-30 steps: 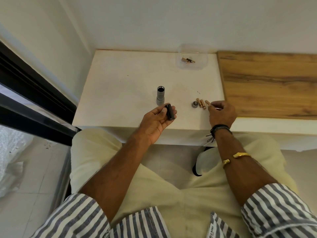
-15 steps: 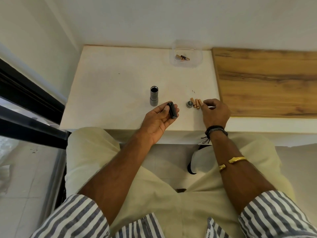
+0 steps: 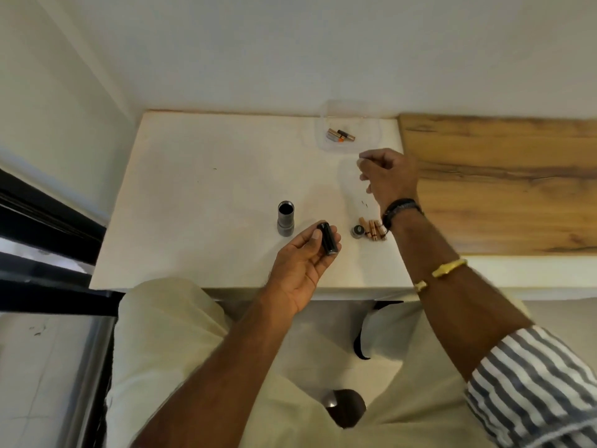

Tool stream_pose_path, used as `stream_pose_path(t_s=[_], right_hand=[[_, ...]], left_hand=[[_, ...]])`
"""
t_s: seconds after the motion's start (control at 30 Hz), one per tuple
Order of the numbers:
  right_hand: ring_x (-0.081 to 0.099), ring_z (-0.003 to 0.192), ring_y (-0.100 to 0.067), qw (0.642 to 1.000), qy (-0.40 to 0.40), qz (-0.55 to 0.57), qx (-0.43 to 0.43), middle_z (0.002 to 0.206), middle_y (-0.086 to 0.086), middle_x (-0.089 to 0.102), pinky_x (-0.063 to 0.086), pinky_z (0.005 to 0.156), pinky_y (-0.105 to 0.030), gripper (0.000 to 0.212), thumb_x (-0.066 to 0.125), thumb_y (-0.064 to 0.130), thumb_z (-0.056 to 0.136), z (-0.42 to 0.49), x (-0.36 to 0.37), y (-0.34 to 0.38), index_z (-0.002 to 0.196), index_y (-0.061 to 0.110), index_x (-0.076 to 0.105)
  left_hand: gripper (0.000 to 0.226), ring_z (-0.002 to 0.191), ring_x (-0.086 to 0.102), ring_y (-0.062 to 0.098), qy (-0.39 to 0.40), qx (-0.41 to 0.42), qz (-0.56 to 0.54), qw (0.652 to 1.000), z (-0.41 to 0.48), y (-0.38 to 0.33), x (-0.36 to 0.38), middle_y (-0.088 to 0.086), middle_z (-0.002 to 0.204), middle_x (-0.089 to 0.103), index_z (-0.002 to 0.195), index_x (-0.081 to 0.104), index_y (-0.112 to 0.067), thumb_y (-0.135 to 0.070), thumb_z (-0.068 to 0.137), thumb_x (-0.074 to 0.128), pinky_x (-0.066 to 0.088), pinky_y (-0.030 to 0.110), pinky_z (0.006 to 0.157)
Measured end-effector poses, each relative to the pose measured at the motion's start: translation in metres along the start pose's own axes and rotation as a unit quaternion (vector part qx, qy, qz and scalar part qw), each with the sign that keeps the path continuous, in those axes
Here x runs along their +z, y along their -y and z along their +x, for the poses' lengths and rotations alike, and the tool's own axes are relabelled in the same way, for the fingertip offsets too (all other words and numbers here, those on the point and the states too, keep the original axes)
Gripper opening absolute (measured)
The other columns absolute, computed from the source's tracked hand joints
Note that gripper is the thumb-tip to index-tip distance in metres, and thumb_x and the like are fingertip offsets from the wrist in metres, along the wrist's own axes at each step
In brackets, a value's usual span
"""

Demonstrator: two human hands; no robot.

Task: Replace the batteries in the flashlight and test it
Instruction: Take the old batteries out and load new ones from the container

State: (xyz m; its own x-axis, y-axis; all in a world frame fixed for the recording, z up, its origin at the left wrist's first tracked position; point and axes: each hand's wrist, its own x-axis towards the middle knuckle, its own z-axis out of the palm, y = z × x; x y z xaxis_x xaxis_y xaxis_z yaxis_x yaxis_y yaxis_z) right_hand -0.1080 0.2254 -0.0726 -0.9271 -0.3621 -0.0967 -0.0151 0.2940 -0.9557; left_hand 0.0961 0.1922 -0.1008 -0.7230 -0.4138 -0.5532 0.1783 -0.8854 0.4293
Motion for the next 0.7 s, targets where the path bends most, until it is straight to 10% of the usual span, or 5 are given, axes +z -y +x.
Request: stream_pose_path(t_s=[0.2,0.5,0.7], right_hand=[[0.073,0.093,-0.018,0.964,0.011,-0.252,-0.089,0.100,-0.002,0.079,0.060,0.084,-0.031,0.019,0.070,0.012,0.085,0.075,0.027,0.027,0.099,0.018,0.082],[0.068,0.105,-0.038,0.810,0.078,-0.569,-0.120,0.114,-0.014,0.072,0.059,0.088,-0.044,0.024,0.065,0.016,0.090,0.125,0.057,0.034,0.113,0.016,0.073],[0.066,0.110,-0.036,0.832,0.067,-0.537,-0.124,0.119,-0.012,0.069,0.058,0.090,-0.044,0.027,0.067,0.015,0.088,0.117,0.054,0.035,0.115,0.019,0.070]], left_hand=[[0.027,0.103,0.072,0.027,-0.007,-0.014,-0.019,1.000,0.009,0.006,-0.004,0.019,0.115,0.072,0.121,0.065,-0.001,-0.008,0.095,0.058,0.060,0.032,0.081],[0.025,0.104,0.072,0.030,-0.004,-0.030,-0.029,0.999,0.015,0.005,-0.011,0.022,0.116,0.071,0.112,0.073,-0.002,-0.010,0.089,0.063,0.061,0.034,0.081],[0.025,0.104,0.072,0.031,-0.004,-0.036,-0.018,0.999,0.011,0.009,-0.008,0.023,0.116,0.071,0.114,0.071,-0.002,-0.008,0.093,0.060,0.061,0.035,0.083]])
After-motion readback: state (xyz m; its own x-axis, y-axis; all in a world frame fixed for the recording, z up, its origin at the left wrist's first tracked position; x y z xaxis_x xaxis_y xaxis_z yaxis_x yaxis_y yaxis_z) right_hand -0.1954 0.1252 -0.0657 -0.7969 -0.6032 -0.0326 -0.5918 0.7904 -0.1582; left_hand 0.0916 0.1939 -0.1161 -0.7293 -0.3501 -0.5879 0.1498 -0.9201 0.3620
